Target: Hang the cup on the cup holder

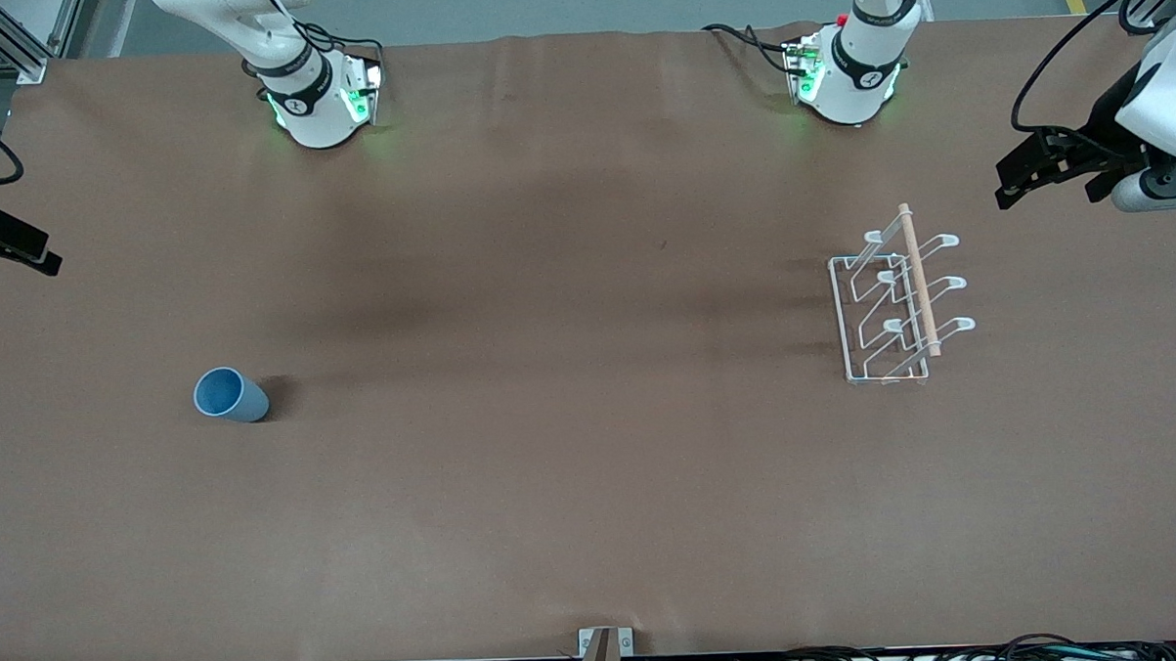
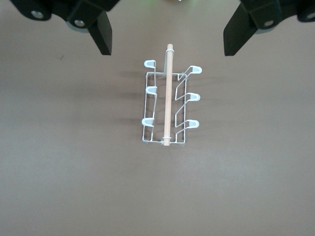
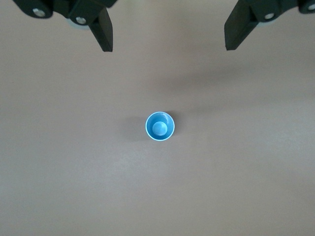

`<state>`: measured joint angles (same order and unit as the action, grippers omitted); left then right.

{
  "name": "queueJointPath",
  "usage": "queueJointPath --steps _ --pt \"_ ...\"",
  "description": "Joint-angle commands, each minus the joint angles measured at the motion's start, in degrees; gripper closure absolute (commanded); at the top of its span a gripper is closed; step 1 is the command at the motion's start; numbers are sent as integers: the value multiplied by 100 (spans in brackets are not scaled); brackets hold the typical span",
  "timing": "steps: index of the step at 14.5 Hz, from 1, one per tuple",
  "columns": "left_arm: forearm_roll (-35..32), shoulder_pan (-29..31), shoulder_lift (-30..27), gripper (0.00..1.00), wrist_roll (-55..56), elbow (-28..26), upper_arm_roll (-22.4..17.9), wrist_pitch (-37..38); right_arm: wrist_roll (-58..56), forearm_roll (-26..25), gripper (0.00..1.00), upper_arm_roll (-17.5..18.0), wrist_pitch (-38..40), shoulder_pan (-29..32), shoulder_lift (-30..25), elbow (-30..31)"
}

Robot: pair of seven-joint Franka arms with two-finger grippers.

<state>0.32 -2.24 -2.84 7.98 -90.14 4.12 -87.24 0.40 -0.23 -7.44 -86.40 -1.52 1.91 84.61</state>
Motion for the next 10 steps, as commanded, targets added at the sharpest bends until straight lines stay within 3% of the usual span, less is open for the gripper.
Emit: queueJointPath --steps 1,5,10 --pt "73 -4 -94 0 29 -21 10 58 -5 32 0 -20 -17 -50 -94 82" --pt "73 -13 -68 0 20 -13 1 -39 -76 32 0 -20 -174 -85 -42 248" --pt "73 40 -68 0 20 -48 1 -161 -628 32 0 -38 -1762 -15 107 1670"
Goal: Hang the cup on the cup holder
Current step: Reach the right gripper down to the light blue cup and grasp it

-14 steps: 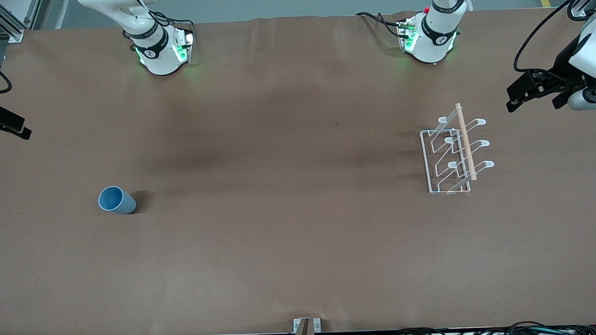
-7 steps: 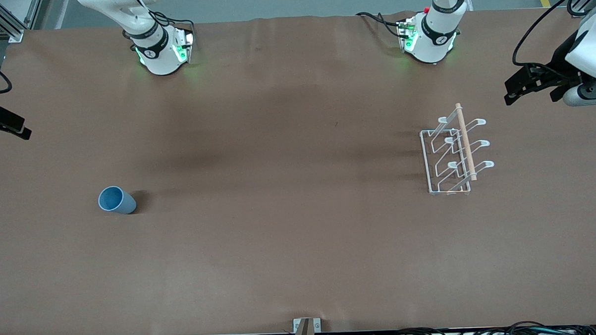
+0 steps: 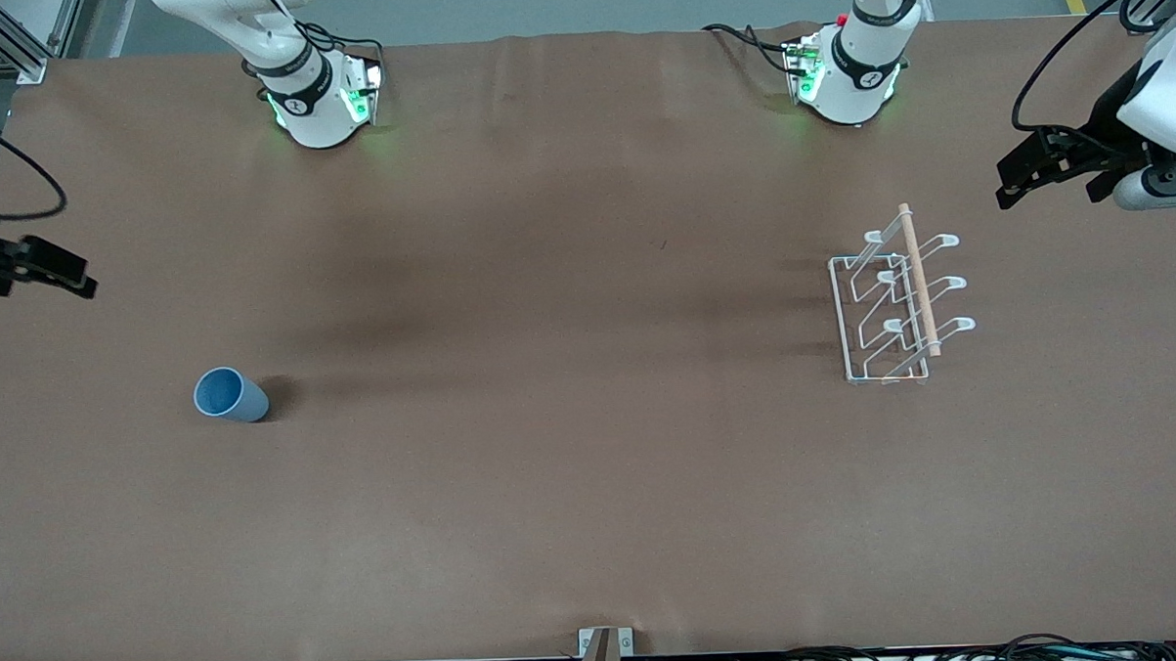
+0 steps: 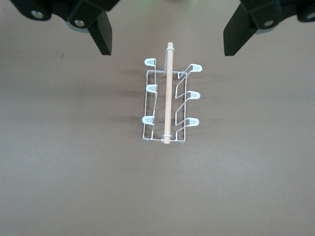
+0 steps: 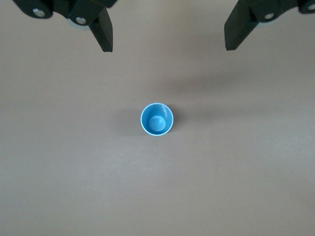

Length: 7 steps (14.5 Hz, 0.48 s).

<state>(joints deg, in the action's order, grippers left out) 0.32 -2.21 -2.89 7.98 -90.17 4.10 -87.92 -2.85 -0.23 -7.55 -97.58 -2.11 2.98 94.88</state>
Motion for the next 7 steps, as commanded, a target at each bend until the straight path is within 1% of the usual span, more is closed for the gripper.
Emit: queueJointPath --steps 1,4,6,7 --pt "73 19 -63 0 11 -45 3 -102 -383 32 0 -27 -1049 70 53 932" --pt "73 -61 -54 0 20 -62 -41 -129 -646 32 0 -36 -2148 88 387 1759" --pt "64 -165 -54 0 20 -88 -93 -138 -796 32 0 -36 -2782 158 676 2077" --pt "64 -227 -54 0 20 -97 -172 -172 -849 32 0 -36 -2976 167 861 2095"
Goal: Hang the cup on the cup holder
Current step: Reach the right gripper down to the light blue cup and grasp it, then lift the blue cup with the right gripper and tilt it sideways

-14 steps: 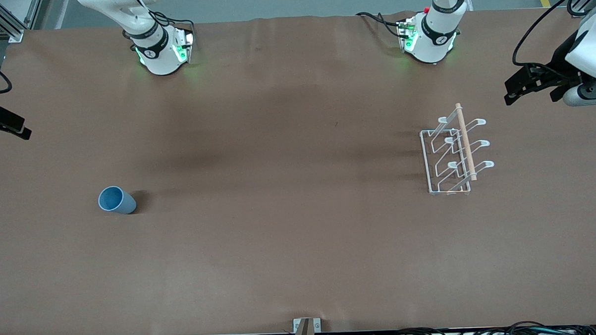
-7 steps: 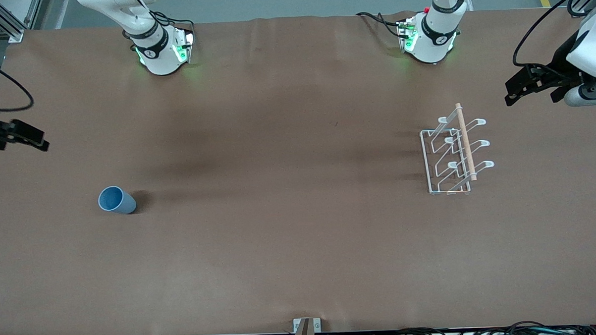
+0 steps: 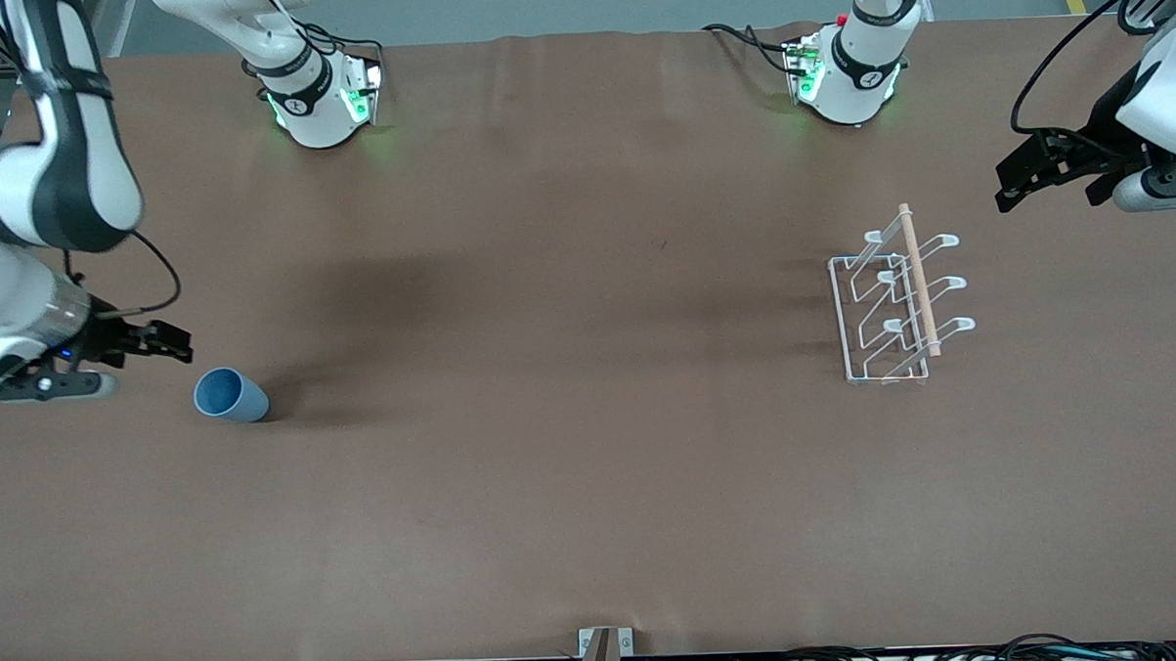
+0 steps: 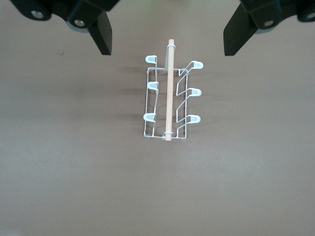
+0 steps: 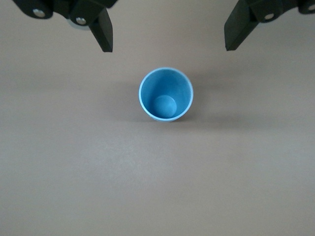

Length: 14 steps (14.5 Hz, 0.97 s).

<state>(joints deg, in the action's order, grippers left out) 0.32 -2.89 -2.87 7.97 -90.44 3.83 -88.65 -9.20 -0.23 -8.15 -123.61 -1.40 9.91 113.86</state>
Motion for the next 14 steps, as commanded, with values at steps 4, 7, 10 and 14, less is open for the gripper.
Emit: queueJointPath --steps 4,7,10,14 --pt "64 -151 -56 0 20 -71 -190 -100 -609 32 0 33 -1111 324 801 207" --pt "64 -116 -38 0 20 -71 -181 -126 -609 84 0 33 -1306 315 1065 216" --pt "64 -116 -29 0 11 -71 -181 -126 -600 102 0 41 -1507 306 1224 207" --pt "64 -116 -3 0 20 -71 -181 -126 -583 102 22 50 -1684 307 1409 207"
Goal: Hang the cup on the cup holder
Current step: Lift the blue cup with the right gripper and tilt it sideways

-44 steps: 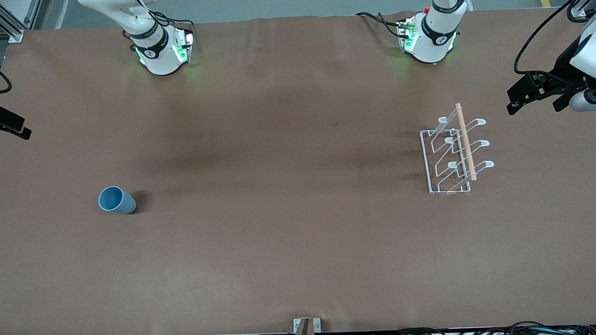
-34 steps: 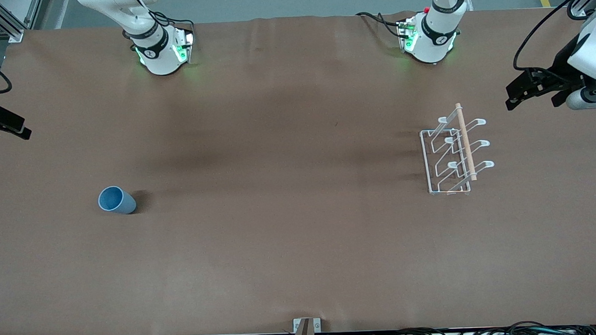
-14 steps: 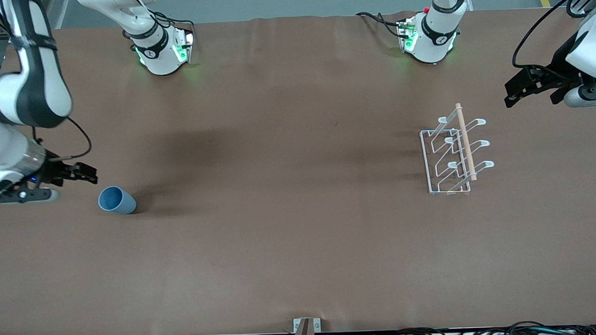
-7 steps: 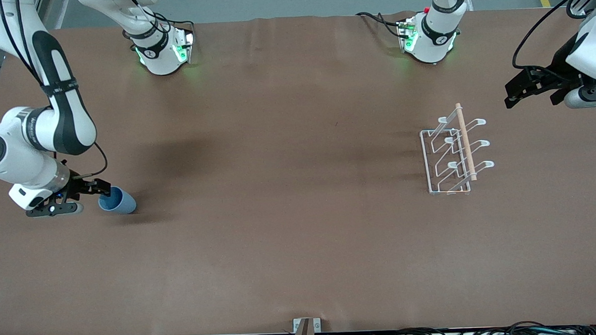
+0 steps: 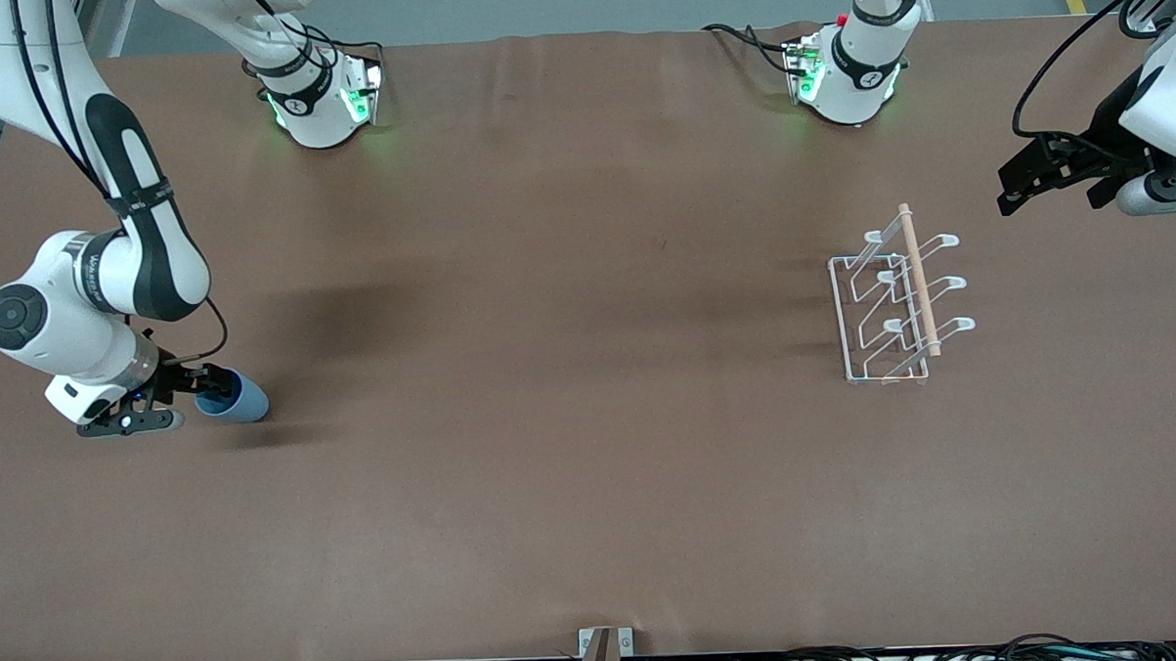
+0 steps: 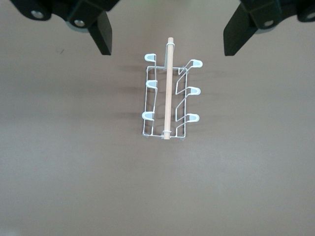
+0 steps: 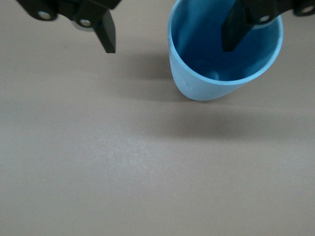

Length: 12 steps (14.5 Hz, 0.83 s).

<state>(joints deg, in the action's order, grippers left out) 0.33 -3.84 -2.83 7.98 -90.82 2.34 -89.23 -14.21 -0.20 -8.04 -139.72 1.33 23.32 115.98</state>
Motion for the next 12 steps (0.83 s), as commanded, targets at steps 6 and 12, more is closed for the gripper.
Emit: queueJointPath --steps 6,12 --pt "64 -20 2 0 20 -32 -32 -68 -55 457 100 49 32 26 76 -66" --pt "64 -20 11 0 11 -15 -32 -86 -73 617 100 49 838 -1 7 -452"
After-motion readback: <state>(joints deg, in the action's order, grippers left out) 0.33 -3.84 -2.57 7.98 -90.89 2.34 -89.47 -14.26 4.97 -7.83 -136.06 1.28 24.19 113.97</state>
